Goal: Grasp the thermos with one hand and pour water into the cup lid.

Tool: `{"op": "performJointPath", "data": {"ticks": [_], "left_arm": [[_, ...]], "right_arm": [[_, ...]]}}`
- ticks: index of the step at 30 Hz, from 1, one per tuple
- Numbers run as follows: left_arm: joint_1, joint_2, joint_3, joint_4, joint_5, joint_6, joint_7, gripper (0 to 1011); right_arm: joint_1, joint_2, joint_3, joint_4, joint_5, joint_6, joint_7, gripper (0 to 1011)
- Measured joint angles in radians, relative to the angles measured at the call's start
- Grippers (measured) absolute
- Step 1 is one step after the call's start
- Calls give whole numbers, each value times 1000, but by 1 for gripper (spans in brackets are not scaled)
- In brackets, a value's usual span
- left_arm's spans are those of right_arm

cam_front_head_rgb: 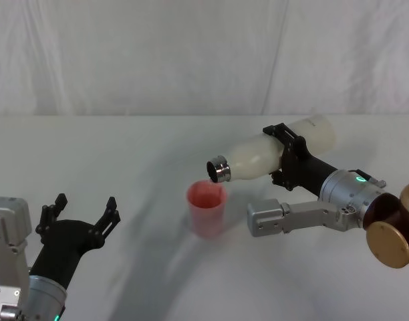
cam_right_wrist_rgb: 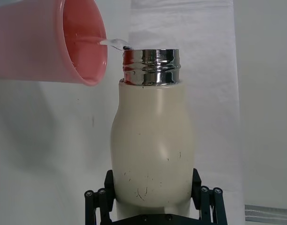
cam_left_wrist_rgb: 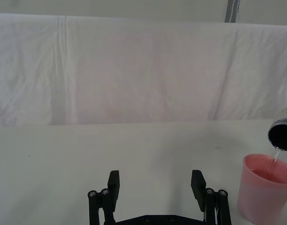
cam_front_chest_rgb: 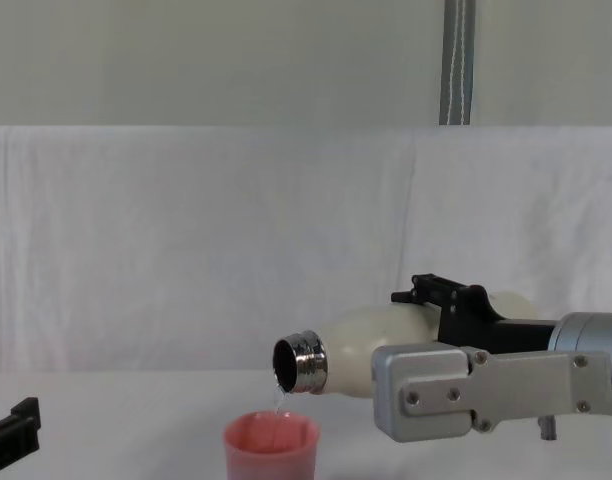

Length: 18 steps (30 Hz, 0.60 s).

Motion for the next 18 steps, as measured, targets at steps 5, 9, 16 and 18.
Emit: {"op": "performJointPath", "data": {"ticks": [5, 9, 16, 18], "left_arm": [[0, 0, 0, 0, 0, 0, 0, 1001], [0, 0, 0, 0, 0, 0, 0, 1001], [0, 0, 0, 0, 0, 0, 0, 1001], [0, 0, 0, 0, 0, 0, 0, 1001]], "right_arm": [[-1, -3, 3, 0, 9, -2, 0, 950], [-10, -12, 17, 3, 43, -10, 0, 950], [-23, -21, 36, 6, 86, -24, 0, 950], [-27, -24, 43, 6, 103, -31, 1, 950]]}}
